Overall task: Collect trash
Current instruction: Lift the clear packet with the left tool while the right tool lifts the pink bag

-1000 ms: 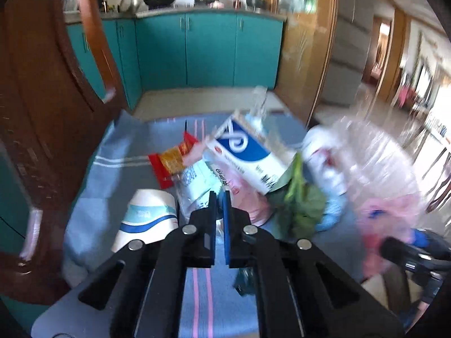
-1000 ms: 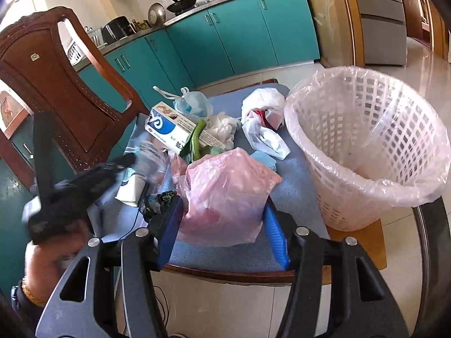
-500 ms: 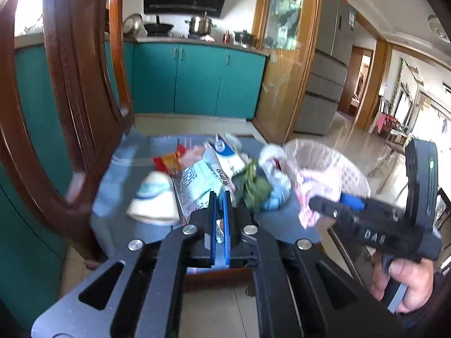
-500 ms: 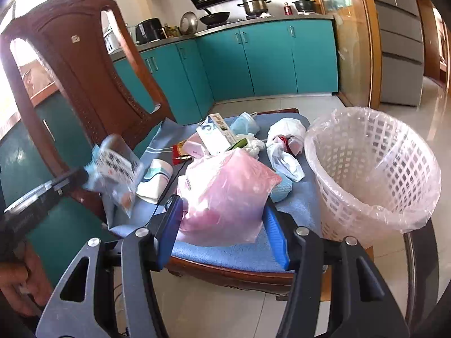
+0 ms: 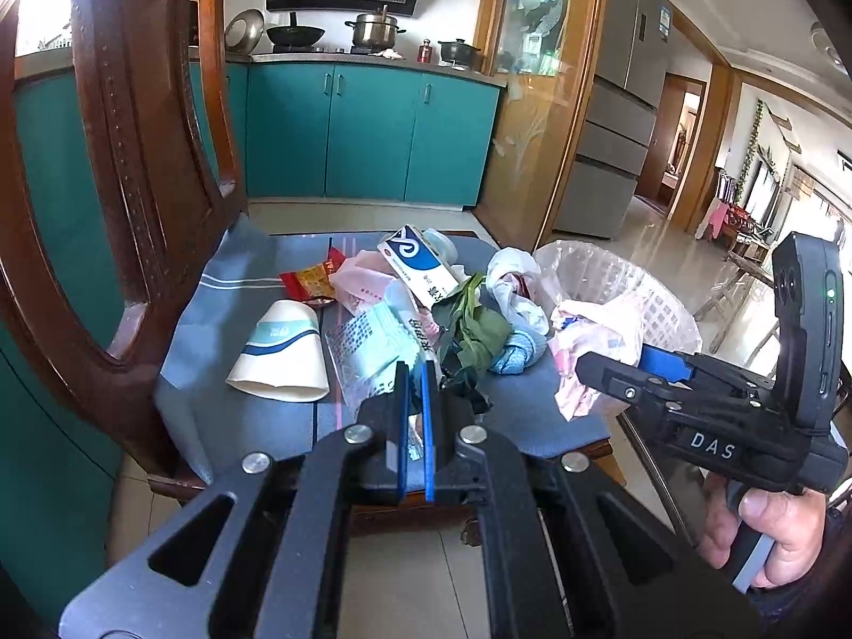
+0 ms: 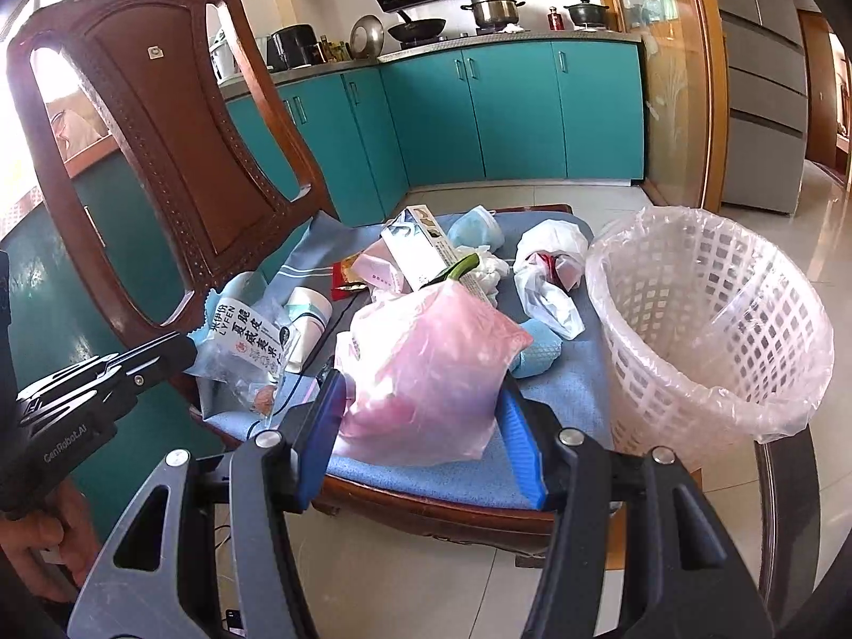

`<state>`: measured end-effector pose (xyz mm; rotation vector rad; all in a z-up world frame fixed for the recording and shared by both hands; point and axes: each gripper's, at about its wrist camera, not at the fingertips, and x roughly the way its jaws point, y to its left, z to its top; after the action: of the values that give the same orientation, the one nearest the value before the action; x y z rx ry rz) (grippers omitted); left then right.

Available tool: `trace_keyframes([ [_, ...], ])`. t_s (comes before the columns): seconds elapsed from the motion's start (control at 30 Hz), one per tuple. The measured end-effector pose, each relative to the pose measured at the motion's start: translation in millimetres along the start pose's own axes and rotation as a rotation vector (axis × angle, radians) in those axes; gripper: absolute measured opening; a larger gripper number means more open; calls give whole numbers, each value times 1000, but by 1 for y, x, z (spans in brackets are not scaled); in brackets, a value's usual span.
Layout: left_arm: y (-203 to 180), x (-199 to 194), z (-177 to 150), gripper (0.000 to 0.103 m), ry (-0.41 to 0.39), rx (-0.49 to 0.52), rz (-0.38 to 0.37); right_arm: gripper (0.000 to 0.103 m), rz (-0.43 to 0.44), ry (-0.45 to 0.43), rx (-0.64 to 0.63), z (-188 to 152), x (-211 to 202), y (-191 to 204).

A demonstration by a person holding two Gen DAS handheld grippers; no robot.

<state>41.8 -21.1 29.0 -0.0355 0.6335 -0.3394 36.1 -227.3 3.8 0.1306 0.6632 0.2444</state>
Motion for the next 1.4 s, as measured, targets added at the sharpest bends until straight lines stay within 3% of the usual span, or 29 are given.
trace_keyframes([
  [1.4, -1, 6, -4, 6, 38, 18, 24, 56, 2, 12, -13, -5, 4, 1],
])
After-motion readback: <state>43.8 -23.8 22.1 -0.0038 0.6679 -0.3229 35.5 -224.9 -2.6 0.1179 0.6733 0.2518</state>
